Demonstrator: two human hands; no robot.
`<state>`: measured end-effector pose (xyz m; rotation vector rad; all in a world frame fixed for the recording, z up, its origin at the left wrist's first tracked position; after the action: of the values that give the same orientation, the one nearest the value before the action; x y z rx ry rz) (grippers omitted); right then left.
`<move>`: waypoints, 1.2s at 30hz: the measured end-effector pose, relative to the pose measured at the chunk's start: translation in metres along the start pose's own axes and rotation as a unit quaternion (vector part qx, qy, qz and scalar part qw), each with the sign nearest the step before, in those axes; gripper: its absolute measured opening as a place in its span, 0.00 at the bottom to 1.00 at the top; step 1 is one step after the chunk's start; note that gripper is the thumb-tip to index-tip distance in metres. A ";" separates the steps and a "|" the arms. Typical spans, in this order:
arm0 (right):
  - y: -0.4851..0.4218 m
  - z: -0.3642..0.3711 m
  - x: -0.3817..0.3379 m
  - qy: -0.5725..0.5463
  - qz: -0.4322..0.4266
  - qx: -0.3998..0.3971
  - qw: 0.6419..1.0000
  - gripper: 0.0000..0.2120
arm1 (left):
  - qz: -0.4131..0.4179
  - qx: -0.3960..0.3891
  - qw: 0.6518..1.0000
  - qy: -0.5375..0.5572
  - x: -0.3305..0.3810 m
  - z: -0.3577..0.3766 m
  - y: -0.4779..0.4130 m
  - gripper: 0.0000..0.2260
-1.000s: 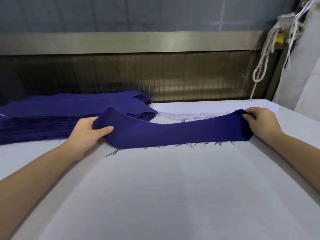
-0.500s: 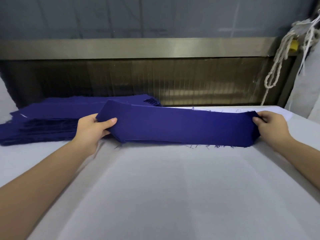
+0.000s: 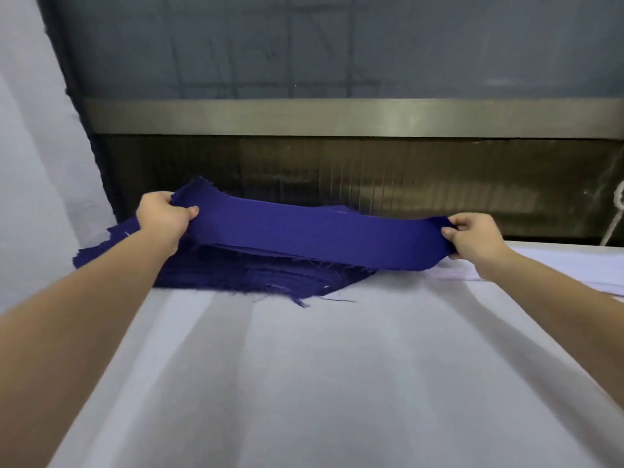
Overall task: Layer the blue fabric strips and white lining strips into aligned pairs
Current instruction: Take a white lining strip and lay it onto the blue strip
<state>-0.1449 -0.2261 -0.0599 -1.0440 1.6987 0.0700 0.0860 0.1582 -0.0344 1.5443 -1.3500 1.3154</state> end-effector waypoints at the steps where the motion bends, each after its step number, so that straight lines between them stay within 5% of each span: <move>1: -0.003 0.011 -0.003 -0.006 0.005 -0.010 1.000 0.06 | -0.001 0.010 1.000 -0.016 -0.001 -0.005 -0.008 0.11; 12: -0.025 0.090 -0.036 -0.088 0.016 -0.086 0.992 0.13 | -0.035 0.073 0.991 -0.111 -0.028 -0.047 -0.064 0.14; 18: -0.030 0.108 -0.038 -0.002 0.015 -0.128 0.992 0.11 | -0.017 0.068 0.982 -0.175 -0.035 -0.050 -0.078 0.12; 23: -0.033 0.110 -0.037 0.073 -0.009 -0.141 0.987 0.02 | 0.014 0.054 0.969 -0.241 -0.029 -0.042 -0.084 0.23; 25: -0.038 0.111 -0.040 0.138 -0.055 -0.131 0.980 0.11 | 0.040 0.077 0.951 -0.296 -0.022 -0.038 -0.084 0.25; 30: -0.054 0.126 -0.050 0.298 -0.217 -0.169 0.914 0.20 | 0.117 0.067 0.908 -0.397 -0.001 -0.009 -0.070 0.19; 36: -0.072 0.146 -0.066 0.416 -0.323 -0.277 0.804 0.16 | 0.168 -0.053 0.928 -0.328 0.018 0.058 -0.042 0.14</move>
<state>0.0139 -0.1551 -0.0355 -2.3083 2.0109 -0.4204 0.1396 0.1078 -0.0264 1.8159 -2.1407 0.9055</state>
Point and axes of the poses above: each hand's wrist, its own y-axis away from the middle knuckle, its own z-axis out of the palm, x = y × z, the point moved 2 cm from there along -y, towards the middle knuckle, and after that the axes turned 12 degrees about -z, right-handed, at the moved point
